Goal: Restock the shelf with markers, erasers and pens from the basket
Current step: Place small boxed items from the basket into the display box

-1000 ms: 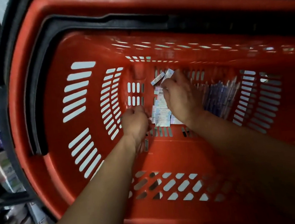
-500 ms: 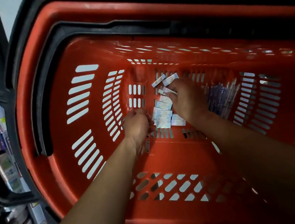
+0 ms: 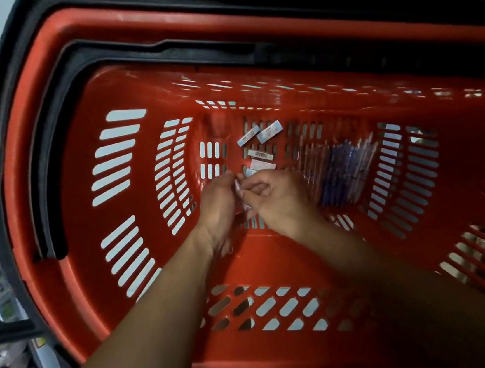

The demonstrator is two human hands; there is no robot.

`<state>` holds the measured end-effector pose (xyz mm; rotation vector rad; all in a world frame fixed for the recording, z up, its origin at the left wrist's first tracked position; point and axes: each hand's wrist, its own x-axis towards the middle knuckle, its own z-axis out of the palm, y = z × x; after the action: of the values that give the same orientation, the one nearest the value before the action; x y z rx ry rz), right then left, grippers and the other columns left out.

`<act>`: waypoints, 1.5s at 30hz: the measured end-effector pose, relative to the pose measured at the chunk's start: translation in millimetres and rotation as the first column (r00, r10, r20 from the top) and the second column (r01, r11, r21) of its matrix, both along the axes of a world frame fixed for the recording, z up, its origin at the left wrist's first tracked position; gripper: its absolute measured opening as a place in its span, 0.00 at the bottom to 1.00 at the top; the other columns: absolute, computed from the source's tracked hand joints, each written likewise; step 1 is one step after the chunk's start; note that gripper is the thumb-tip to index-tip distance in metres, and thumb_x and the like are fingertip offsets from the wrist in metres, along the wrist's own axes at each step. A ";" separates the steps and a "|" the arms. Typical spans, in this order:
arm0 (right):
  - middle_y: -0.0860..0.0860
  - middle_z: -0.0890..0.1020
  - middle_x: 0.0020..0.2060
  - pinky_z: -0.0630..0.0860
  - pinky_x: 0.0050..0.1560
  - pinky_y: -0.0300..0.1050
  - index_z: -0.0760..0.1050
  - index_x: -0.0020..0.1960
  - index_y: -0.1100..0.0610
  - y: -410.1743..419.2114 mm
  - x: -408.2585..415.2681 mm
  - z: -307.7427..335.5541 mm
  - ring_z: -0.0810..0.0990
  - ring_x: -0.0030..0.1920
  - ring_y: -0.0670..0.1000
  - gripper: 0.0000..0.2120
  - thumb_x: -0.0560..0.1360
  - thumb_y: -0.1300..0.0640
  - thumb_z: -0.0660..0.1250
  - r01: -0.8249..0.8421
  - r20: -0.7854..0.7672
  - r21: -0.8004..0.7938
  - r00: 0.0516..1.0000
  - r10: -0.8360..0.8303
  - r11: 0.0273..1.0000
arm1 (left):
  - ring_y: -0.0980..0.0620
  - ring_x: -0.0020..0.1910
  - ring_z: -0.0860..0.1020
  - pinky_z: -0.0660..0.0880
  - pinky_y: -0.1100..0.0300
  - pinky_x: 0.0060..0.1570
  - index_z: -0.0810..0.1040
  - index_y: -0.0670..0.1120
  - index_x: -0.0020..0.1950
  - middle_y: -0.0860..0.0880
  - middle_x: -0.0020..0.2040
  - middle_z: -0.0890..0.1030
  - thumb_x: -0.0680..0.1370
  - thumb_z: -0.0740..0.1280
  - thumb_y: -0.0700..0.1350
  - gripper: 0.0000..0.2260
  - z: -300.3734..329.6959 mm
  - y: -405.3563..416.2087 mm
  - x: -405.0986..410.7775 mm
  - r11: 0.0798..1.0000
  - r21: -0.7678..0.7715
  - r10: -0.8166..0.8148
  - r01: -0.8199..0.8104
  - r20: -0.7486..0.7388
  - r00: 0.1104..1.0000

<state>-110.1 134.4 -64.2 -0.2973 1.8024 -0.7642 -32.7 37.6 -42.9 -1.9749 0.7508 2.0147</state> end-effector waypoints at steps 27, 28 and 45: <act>0.44 0.78 0.42 0.76 0.42 0.46 0.81 0.53 0.50 2.2 1.2 21.5 0.76 0.41 0.46 0.15 0.80 0.40 0.62 -0.397 -0.396 0.054 0.834 0.385 0.916 | 0.54 0.35 0.85 0.80 0.62 0.34 0.87 0.49 0.34 0.50 0.36 0.85 0.86 0.52 0.59 0.32 -0.8 3.2 -0.6 0.969 0.165 0.204 -0.183 -0.123 0.971; 0.44 0.77 0.42 0.75 0.42 0.46 0.80 0.52 0.51 1.4 -0.7 20.0 0.76 0.42 0.47 0.15 0.81 0.42 0.61 -0.396 -0.416 0.058 0.825 0.383 0.916 | 0.55 0.32 0.83 0.79 0.63 0.31 0.85 0.49 0.34 0.51 0.34 0.84 0.87 0.54 0.56 0.29 -1.0 2.7 -0.4 0.974 0.147 0.188 -0.172 -0.106 0.976; 0.55 0.80 0.46 0.73 0.44 0.50 0.81 0.50 0.57 -9.9 -41.8 -34.3 0.79 0.47 0.58 0.12 0.83 0.52 0.63 -0.291 -0.565 0.140 0.761 0.318 0.946 | 0.53 0.29 0.75 0.71 0.60 0.30 0.74 0.48 0.45 0.51 0.33 0.76 0.85 0.56 0.53 0.15 -9.1 -0.8 -2.2 0.967 0.096 0.234 -0.234 0.021 0.972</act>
<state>-151.9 124.5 -98.5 -0.8535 2.2622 -0.4135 -35.0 36.7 -52.0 -2.0987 0.4227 2.1227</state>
